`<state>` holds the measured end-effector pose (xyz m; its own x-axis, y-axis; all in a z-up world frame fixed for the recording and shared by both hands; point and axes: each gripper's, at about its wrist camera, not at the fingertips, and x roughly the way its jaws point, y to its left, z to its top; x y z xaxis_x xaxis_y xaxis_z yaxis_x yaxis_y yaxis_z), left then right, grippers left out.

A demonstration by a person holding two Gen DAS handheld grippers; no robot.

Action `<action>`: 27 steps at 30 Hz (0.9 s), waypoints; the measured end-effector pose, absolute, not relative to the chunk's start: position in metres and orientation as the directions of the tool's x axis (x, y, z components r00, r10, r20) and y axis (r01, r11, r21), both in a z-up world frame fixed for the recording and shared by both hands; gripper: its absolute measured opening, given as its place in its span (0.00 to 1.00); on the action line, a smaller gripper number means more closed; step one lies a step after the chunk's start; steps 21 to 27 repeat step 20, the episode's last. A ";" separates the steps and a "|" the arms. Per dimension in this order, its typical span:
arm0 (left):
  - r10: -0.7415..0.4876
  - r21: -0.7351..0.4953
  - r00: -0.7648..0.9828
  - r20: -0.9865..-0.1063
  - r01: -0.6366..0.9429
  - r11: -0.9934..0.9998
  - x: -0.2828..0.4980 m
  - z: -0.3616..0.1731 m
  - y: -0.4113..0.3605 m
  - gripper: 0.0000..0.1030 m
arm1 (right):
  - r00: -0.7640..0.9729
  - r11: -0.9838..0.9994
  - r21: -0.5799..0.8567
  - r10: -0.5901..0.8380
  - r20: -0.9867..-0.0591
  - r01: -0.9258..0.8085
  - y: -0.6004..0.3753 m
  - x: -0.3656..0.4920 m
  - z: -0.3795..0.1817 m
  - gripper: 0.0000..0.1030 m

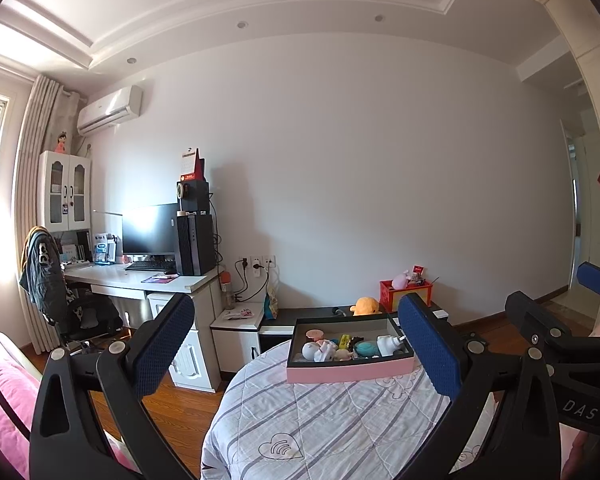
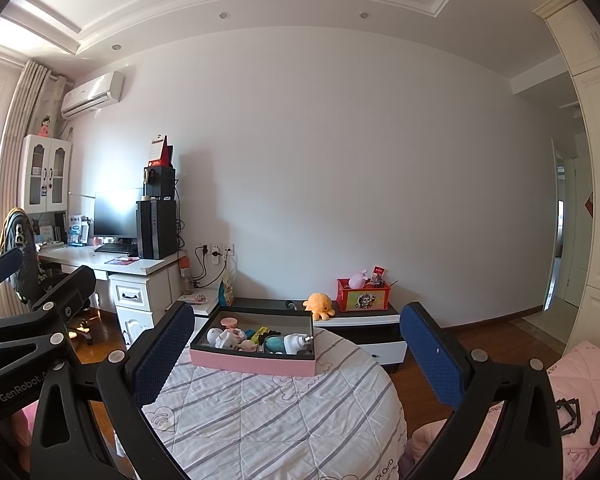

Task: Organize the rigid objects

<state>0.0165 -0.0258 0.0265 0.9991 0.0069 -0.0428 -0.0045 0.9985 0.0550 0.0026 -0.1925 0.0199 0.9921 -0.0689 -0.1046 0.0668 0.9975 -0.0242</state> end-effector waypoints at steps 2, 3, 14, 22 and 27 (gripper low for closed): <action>0.006 0.056 0.999 -0.042 -0.004 0.998 0.016 0.027 -0.026 1.00 | 0.992 0.998 -0.025 -0.068 -0.106 0.066 -0.193 0.003 0.020 1.00; 0.007 0.055 0.999 -0.042 -0.004 0.998 0.016 0.027 -0.026 1.00 | 0.992 0.997 -0.025 -0.068 -0.106 0.066 -0.193 0.003 0.020 1.00; 0.006 0.055 0.999 -0.043 -0.004 0.998 0.016 0.027 -0.025 1.00 | 0.992 0.998 -0.025 -0.064 -0.109 0.062 -0.195 0.004 0.020 1.00; 0.006 0.054 0.999 -0.043 -0.004 0.999 0.016 0.027 -0.026 1.00 | 0.992 0.998 -0.025 -0.065 -0.108 0.063 -0.195 0.004 0.020 1.00; 0.006 0.054 0.999 -0.043 -0.004 0.999 0.016 0.027 -0.026 1.00 | 0.992 0.998 -0.025 -0.065 -0.108 0.063 -0.195 0.004 0.020 1.00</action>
